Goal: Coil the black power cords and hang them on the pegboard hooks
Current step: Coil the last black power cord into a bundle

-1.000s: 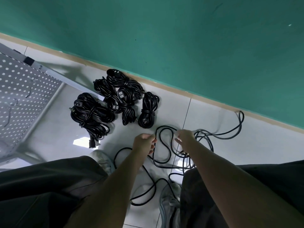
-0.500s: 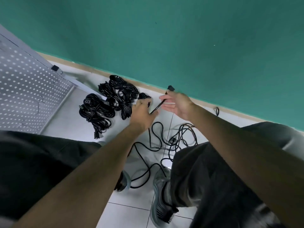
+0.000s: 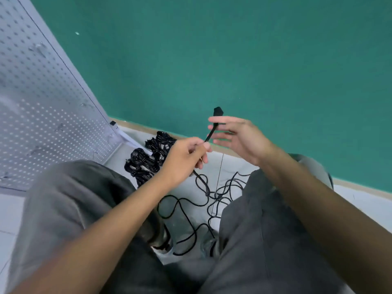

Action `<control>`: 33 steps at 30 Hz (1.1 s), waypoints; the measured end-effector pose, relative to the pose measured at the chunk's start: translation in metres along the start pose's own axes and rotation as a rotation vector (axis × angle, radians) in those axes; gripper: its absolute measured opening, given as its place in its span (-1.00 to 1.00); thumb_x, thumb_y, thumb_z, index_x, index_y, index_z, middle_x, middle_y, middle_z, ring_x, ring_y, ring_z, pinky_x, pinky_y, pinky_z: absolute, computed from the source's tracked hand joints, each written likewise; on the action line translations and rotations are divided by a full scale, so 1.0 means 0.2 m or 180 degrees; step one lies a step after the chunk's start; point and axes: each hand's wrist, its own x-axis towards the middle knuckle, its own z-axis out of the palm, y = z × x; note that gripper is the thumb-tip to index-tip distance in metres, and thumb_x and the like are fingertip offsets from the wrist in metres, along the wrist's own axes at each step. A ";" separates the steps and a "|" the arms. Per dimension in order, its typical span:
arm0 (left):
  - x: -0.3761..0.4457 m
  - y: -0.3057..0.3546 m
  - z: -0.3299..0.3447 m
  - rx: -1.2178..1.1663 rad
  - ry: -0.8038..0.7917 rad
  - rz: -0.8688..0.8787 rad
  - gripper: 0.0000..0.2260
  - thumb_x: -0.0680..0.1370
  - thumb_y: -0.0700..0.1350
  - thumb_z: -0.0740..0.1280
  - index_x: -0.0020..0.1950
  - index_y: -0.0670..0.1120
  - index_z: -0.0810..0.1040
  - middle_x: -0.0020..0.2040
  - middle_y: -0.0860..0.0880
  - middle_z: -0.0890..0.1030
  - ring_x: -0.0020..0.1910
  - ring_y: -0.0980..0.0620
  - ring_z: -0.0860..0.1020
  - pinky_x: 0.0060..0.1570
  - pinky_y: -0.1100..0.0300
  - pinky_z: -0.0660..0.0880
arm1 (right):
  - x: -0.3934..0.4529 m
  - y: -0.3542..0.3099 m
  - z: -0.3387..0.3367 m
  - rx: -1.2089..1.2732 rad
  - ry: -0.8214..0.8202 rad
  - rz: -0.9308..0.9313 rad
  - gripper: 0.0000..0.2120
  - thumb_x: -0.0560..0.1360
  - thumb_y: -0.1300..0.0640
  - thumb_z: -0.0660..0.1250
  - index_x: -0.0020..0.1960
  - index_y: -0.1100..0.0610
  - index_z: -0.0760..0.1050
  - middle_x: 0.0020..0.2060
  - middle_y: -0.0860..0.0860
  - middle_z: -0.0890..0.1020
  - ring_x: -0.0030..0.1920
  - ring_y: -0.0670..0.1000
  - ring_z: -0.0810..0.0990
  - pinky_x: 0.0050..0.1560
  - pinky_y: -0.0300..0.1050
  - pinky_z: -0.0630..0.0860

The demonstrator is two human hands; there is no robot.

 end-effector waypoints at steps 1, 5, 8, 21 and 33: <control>-0.06 0.07 -0.01 -0.0044 0.0050 0.0064 -0.78 0.69 -0.18 0.30 -0.05 -0.27 0.63 -0.31 -0.08 0.59 -0.41 -0.03 0.48 -0.35 0.24 0.42 | -0.06 -0.04 0.02 -0.0178 -0.0022 -0.0136 -0.64 0.61 0.41 0.15 0.32 0.26 0.56 0.08 0.14 0.66 -0.06 0.06 0.69 0.06 -0.11 0.62; -0.24 0.31 -0.02 -0.0181 0.0276 0.0412 -0.75 0.69 -0.17 0.30 -0.04 -0.31 0.65 -0.38 -0.03 0.51 -0.43 0.03 0.36 -0.40 0.29 0.32 | -0.25 -0.15 0.09 -0.1364 0.0080 -0.0749 -0.52 0.51 0.55 0.18 0.28 0.17 0.57 0.00 0.10 0.64 -0.09 0.02 0.67 0.01 -0.18 0.58; -0.34 0.45 -0.02 -0.0259 0.0422 0.0531 -0.73 0.70 -0.16 0.28 -0.06 -0.30 0.65 -0.43 0.01 0.44 -0.51 0.11 0.26 -0.48 0.32 0.20 | -0.38 -0.21 0.15 -0.1908 0.0050 -0.1223 -0.55 0.49 0.55 0.23 0.23 0.13 0.57 -0.12 0.09 0.62 -0.16 0.04 0.55 0.02 -0.15 0.50; -0.95 0.76 -0.12 -0.0716 0.0876 0.0910 -0.76 0.70 -0.08 0.30 0.01 -0.17 0.69 -0.25 -0.04 0.52 -0.37 0.02 0.36 -0.34 0.17 0.33 | -0.85 -0.35 0.43 -0.1825 0.0012 -0.2102 -0.60 0.53 0.16 0.39 0.32 -0.11 0.49 -0.10 -0.02 0.65 -0.11 0.01 0.56 0.22 0.14 0.54; -1.14 0.62 -0.21 0.0268 0.2256 0.1106 -0.85 0.51 0.04 0.53 -0.24 0.08 0.67 0.55 0.37 0.26 0.59 0.26 0.10 0.47 0.08 0.05 | -1.10 -0.05 0.78 -0.2070 -0.1138 -0.1463 -0.66 0.63 -0.21 0.22 0.04 0.02 0.60 0.02 0.06 0.70 0.12 0.02 0.64 0.27 0.29 0.49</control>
